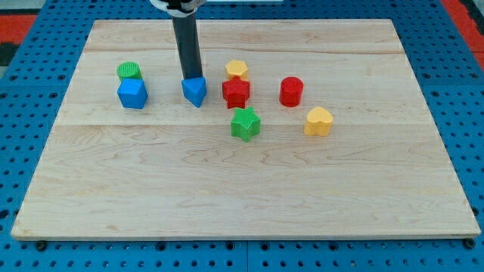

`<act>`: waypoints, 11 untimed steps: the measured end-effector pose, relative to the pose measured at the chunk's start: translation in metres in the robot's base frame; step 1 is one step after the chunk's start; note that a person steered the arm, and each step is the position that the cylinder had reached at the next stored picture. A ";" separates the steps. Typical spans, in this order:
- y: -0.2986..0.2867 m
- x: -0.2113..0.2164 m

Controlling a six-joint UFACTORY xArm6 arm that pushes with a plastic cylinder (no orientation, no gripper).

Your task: Place the green circle below the blue triangle

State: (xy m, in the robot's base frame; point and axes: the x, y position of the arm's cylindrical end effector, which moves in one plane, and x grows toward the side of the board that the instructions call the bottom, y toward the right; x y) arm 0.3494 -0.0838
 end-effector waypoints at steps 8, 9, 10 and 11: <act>-0.179 -0.004; -0.208 0.012; -0.195 0.036; -0.185 0.055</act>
State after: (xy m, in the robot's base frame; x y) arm 0.4045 -0.2690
